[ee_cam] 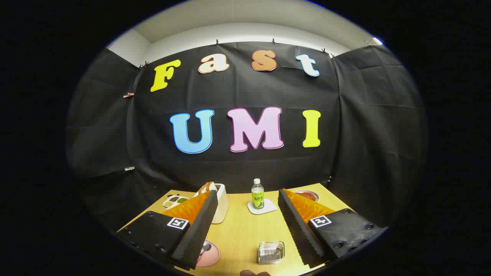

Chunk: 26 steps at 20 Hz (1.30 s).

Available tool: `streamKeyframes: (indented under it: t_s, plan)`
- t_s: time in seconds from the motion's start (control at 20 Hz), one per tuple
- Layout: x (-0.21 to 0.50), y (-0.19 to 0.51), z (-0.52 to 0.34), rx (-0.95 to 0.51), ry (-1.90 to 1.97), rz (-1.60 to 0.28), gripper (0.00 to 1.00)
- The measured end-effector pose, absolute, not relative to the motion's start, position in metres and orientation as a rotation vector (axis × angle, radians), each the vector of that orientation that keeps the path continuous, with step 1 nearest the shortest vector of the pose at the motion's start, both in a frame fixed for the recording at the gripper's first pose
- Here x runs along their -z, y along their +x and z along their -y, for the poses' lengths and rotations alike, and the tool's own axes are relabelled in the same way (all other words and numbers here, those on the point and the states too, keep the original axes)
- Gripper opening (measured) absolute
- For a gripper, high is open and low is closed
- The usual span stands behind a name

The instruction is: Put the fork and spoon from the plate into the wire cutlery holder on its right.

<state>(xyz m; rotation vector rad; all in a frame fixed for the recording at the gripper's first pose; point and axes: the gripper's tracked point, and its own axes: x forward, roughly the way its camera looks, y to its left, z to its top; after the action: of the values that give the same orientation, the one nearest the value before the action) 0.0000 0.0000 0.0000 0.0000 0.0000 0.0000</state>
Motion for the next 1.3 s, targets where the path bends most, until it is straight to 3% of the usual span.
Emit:
streamKeyframes:
  t_s: [0.8,1.3]
  plan:
    - [0.015,0.0,-0.004,0.003,0.002,-0.043,0.98]
    - [0.066,0.017,-0.047,-0.064,-0.033,-0.175,0.98]
